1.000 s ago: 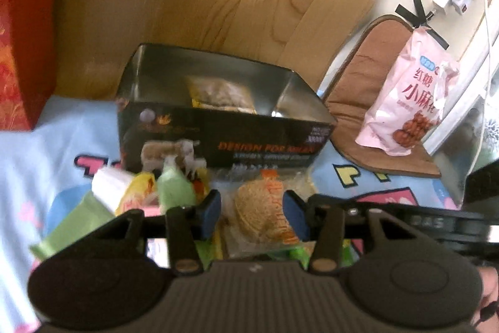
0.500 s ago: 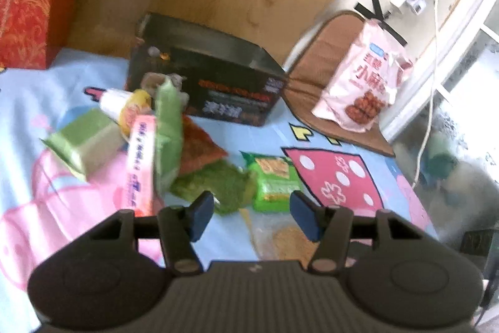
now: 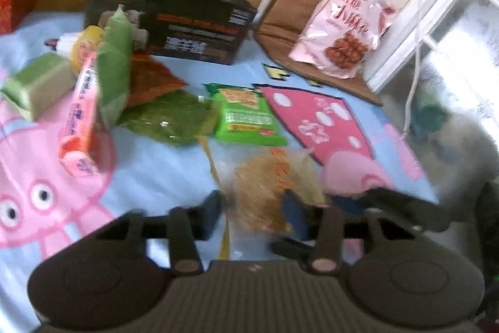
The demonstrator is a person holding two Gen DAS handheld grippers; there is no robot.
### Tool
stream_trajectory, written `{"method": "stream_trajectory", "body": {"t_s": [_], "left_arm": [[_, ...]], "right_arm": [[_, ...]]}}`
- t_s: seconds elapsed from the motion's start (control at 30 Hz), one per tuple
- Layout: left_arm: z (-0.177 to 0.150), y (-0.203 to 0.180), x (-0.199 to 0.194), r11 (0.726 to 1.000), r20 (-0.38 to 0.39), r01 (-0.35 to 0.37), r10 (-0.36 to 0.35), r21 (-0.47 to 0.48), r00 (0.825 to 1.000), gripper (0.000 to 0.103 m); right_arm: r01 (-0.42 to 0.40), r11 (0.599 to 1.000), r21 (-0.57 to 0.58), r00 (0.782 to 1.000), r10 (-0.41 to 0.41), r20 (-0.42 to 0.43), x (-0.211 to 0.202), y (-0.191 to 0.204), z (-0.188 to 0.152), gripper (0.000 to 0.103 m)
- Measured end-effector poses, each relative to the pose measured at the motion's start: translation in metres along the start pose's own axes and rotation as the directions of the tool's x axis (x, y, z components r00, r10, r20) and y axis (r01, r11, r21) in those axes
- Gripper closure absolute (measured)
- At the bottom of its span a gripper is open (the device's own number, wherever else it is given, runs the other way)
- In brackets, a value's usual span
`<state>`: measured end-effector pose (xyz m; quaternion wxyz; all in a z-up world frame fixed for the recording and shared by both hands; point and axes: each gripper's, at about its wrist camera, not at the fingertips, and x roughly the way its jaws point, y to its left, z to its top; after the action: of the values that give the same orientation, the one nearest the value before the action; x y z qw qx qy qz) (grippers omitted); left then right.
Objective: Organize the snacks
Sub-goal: 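Grasp the clear mooncake bag with the left tool and drop it into the tin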
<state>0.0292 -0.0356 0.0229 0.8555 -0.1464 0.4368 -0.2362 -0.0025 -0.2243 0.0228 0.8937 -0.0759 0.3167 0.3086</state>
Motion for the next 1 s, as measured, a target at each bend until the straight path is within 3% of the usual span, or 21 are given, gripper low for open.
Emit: {"method": "stream_trajectory", "body": {"t_s": [0.1, 0.2, 0.37, 0.53, 0.63, 0.7, 0.77, 0.87, 1.0], "left_arm": [[0.011, -0.002, -0.013, 0.999, 0.041, -0.042, 0.041, 0.027, 0.998, 0.069], [0.031, -0.004, -0.034, 0.997, 0.119, -0.045, 0.038, 0.06, 0.992, 0.069], [0.093, 0.008, -0.051, 0.997, 0.224, -0.046, 0.032, 0.057, 0.974, 0.069], [0.148, 0.025, -0.041, 0.992, 0.294, -0.121, 0.103, 0.043, 0.95, 0.068], [0.171, 0.038, -0.027, 0.981, 0.31, -0.19, 0.171, 0.033, 0.935, 0.057], [0.173, 0.049, -0.029, 0.977, 0.301, -0.211, 0.205, -0.013, 0.931, 0.057], [0.161, 0.062, -0.044, 0.987, 0.328, -0.158, 0.162, -0.04, 0.931, 0.057], [0.133, 0.078, -0.065, 0.987, 0.382, -0.113, 0.149, -0.116, 0.912, 0.057], [0.108, 0.092, -0.068, 0.968, 0.371, -0.11, 0.191, -0.227, 0.909, 0.056]], "right_arm": [[0.018, 0.999, -0.029, 1.0, -0.017, 0.019, 0.007, 0.008, 0.011, 0.054], [0.044, 0.998, -0.048, 0.995, -0.039, 0.087, 0.005, 0.014, 0.029, 0.054], [0.066, 0.997, -0.044, 0.978, -0.055, 0.203, 0.019, 0.004, 0.083, 0.054], [0.042, 0.999, 0.01, 0.975, -0.043, 0.217, 0.068, -0.018, 0.141, 0.055], [0.023, 0.999, 0.044, 0.978, -0.031, 0.206, 0.1, -0.024, 0.163, 0.051], [0.046, 0.996, 0.072, 0.982, -0.058, 0.178, 0.118, -0.026, 0.17, 0.041], [0.062, 0.989, 0.133, 0.984, -0.083, 0.156, 0.12, -0.035, 0.167, 0.041], [-0.099, 0.96, 0.261, 0.981, 0.051, 0.185, 0.1, -0.043, 0.149, 0.041], [-0.194, 0.957, 0.217, 0.978, 0.172, 0.114, 0.111, -0.012, 0.142, 0.041]]}}
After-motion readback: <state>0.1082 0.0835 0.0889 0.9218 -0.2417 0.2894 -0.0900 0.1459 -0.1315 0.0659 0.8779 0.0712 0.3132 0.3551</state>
